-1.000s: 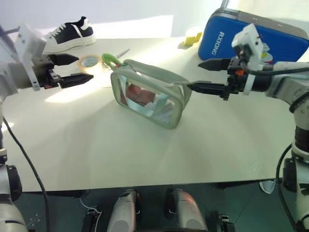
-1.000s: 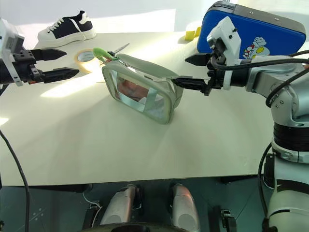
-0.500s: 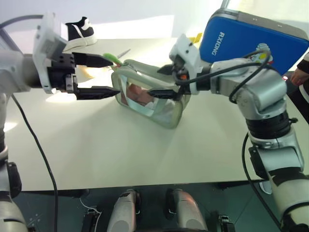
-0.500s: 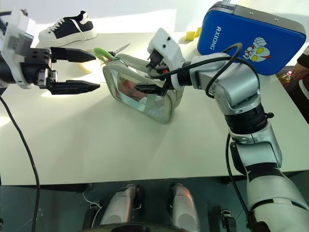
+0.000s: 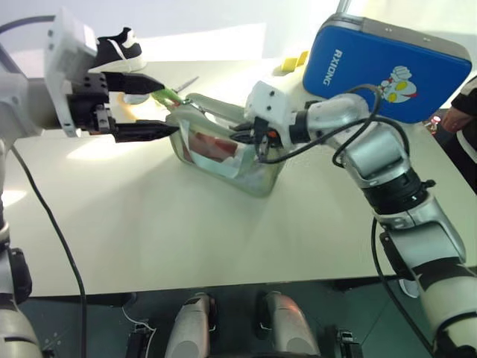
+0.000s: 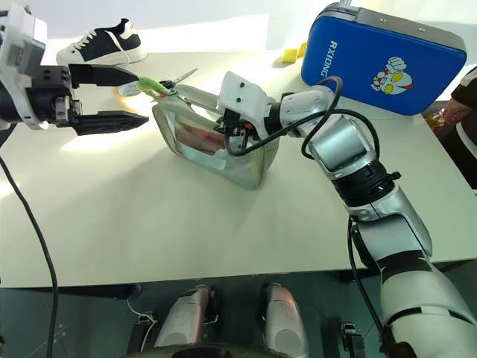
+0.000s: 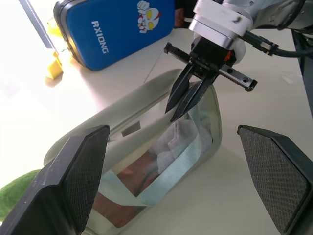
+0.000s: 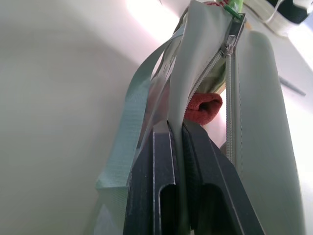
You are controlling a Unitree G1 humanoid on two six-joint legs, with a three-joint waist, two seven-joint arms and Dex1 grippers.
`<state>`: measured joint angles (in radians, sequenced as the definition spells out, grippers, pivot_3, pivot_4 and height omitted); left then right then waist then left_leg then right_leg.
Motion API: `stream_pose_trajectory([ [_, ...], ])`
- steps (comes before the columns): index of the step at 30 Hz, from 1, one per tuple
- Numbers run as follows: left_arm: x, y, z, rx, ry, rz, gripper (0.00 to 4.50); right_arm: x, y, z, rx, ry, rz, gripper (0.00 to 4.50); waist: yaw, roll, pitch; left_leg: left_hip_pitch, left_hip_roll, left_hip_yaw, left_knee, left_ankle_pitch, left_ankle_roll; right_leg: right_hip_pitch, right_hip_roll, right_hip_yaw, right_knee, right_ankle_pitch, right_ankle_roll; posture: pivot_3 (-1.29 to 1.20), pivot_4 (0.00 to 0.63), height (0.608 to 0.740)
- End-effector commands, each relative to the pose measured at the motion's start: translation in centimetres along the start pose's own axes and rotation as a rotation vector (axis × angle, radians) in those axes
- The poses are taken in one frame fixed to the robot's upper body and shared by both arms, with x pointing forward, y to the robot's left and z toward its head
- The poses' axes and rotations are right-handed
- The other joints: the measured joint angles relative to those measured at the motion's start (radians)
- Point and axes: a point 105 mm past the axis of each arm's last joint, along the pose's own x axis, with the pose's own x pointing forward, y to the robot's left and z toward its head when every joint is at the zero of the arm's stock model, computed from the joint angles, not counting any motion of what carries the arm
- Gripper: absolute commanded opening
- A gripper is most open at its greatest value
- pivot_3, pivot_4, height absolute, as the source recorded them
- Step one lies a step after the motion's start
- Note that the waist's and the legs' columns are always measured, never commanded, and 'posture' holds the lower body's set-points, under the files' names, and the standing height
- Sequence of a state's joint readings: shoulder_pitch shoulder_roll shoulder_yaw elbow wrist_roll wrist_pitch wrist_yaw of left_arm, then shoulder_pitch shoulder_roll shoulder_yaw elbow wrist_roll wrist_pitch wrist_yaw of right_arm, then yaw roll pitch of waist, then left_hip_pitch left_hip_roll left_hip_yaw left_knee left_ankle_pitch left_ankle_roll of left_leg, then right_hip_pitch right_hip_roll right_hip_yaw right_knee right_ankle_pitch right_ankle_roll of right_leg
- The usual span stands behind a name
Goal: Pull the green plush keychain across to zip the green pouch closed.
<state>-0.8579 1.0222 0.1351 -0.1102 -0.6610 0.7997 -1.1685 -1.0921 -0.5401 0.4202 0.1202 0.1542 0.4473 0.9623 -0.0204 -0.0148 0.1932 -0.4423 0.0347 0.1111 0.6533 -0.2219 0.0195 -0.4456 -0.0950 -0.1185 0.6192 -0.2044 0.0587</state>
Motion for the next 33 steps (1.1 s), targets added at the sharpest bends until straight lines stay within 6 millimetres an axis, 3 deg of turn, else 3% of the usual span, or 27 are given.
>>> stream_pose_trajectory([
  [1,-1.5,0.8,1.5,0.063,-0.021,0.073,4.5,0.2,-1.9,3.7,-0.241,-0.117,-0.03,0.03,-0.001,0.0,0.0,0.0,0.0,0.0,0.0,0.0,0.0,0.0,0.001,0.0,0.0,0.0,0.0,0.0,0.15,0.74],
  [3,-1.7,0.9,1.3,0.063,-0.005,0.088,4.5,0.6,-2.6,3.7,-0.329,-0.121,-0.023,0.03,-0.001,0.0,0.0,0.0,0.0,0.0,0.0,0.001,-0.001,-0.001,0.001,0.0,0.001,0.0,0.0,0.0,0.15,0.74],
  [8,-1.8,0.2,0.9,0.062,0.021,0.08,4.5,1.4,-2.5,2.3,-0.328,-0.126,0.026,0.03,0.006,0.0,0.0,0.0,0.001,0.0,-0.001,0.003,-0.004,-0.001,0.002,0.001,0.001,0.0,-0.001,0.0,0.15,0.74],
  [15,-2.2,-0.1,0.7,0.049,0.036,0.094,4.5,1.8,-0.7,0.6,-0.226,-0.102,0.141,0.03,0.007,0.0,0.0,0.0,0.001,-0.001,0.0,0.004,-0.007,0.001,0.001,0.001,0.001,0.0,0.0,0.0,0.15,0.74],
  [19,-2.3,0.1,0.8,0.049,0.038,0.102,4.5,1.4,-0.6,1.5,-0.104,-0.137,0.137,1.49,0.006,0.0,0.0,0.001,0.001,-0.001,0.001,0.004,-0.007,0.001,0.001,0.001,0.004,0.0,-0.001,0.0,0.15,0.74],
  [23,-2.7,0.4,0.7,0.048,0.042,0.121,4.5,-0.9,-1.5,3.0,-0.047,-0.153,0.103,3.58,0.006,0.0,0.001,0.001,0.001,-0.002,0.005,0.001,-0.002,-0.001,0.001,0.001,0.009,0.0,-0.001,0.0,0.15,0.74],
  [26,-3.6,1.1,0.4,0.035,0.052,0.171,4.5,-3.6,-2.0,3.3,0.004,-0.142,0.073,3.58,0.01,0.0,0.0,0.0,0.001,-0.002,0.006,0.001,-0.002,0.0,0.0,0.001,0.009,0.0,-0.001,0.0,0.15,0.74],
  [29,-4.9,1.9,-0.8,0.007,0.079,0.232,4.5,-5.3,-1.9,2.1,0.043,-0.092,0.037,3.58,0.009,0.0,0.0,0.0,0.001,-0.002,0.007,0.0,0.0,0.0,0.0,0.001,0.009,0.0,-0.001,0.0,0.15,0.74],
  [33,-5.9,2.9,-3.1,-0.052,0.103,0.306,4.5,-4.8,-0.2,0.1,0.103,-0.053,0.054,3.58,0.007,0.0,0.0,0.0,0.001,-0.002,0.008,0.0,-0.001,0.0,-0.001,0.001,0.009,-0.001,-0.002,0.0,0.15,0.74],
])
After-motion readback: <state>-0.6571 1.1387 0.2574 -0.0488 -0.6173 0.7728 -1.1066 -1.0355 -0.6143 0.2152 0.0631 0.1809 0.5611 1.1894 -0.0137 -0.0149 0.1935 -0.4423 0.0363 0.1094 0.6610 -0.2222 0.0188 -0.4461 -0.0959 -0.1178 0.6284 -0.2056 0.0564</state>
